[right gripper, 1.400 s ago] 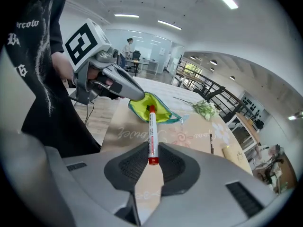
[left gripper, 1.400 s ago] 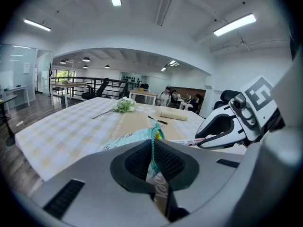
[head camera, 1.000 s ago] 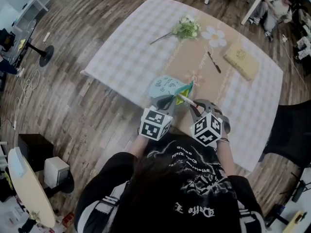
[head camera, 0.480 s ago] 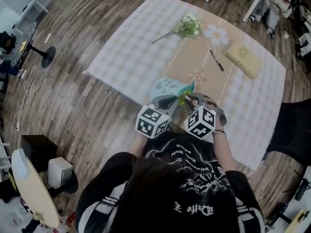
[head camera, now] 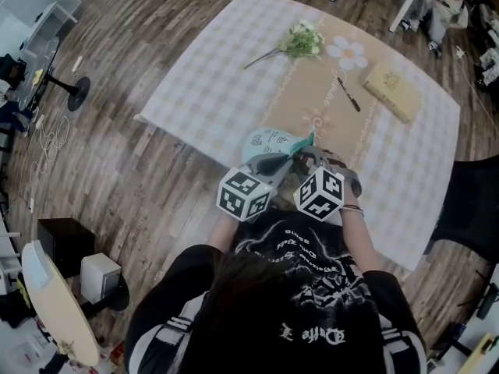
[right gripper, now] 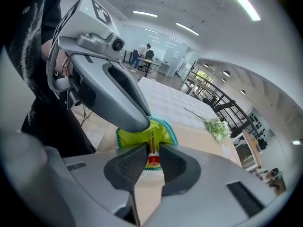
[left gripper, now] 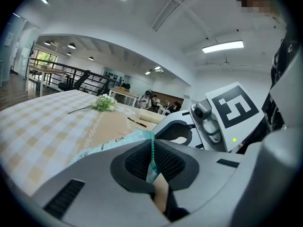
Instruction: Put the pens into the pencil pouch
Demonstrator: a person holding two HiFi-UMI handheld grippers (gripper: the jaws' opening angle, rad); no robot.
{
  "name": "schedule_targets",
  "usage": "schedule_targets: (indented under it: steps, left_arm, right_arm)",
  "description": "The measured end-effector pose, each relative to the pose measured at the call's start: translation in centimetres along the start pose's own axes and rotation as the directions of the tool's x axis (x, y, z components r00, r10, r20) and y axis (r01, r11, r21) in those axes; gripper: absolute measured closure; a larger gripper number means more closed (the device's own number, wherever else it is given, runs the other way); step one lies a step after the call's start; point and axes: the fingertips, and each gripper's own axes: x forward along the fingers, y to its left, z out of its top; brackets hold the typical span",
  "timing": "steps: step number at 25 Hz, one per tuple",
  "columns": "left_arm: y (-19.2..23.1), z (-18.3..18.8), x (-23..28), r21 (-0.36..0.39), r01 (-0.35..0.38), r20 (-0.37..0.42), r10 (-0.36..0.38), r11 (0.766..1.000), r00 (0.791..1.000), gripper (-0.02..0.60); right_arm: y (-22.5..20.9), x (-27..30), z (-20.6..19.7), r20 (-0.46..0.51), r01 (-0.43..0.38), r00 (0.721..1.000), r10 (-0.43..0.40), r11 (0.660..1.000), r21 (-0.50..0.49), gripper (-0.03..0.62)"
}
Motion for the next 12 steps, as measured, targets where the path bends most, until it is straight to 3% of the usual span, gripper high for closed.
schedule_targets:
  steps: [2, 6, 12]
  left_arm:
    - [0.6, 0.2, -0.2, -0.026, -0.022, 0.019, 0.022, 0.999, 1.000, 0.549]
    - [1.7, 0.7, -0.8, -0.076, -0.056, 0.062, 0.061, 0.996, 0.996, 0.549]
    - [2.9, 1.8, -1.7, -0.102, -0.107, 0.088, 0.116, 0.989, 0.989, 0.549]
  right_arm:
    - [-0.4, -0.2, 0.3, 0.025, 0.013, 1.000, -0.014, 1.000, 0.028, 0.497]
    - [-0.9, -0.9, 0.9, 0.074, 0.000, 0.997, -0.008, 0.995, 0.098, 0.405]
    - [-2.9, -3.1, 0.9, 0.157, 0.022, 0.986, -0.062, 0.969, 0.246, 0.382]
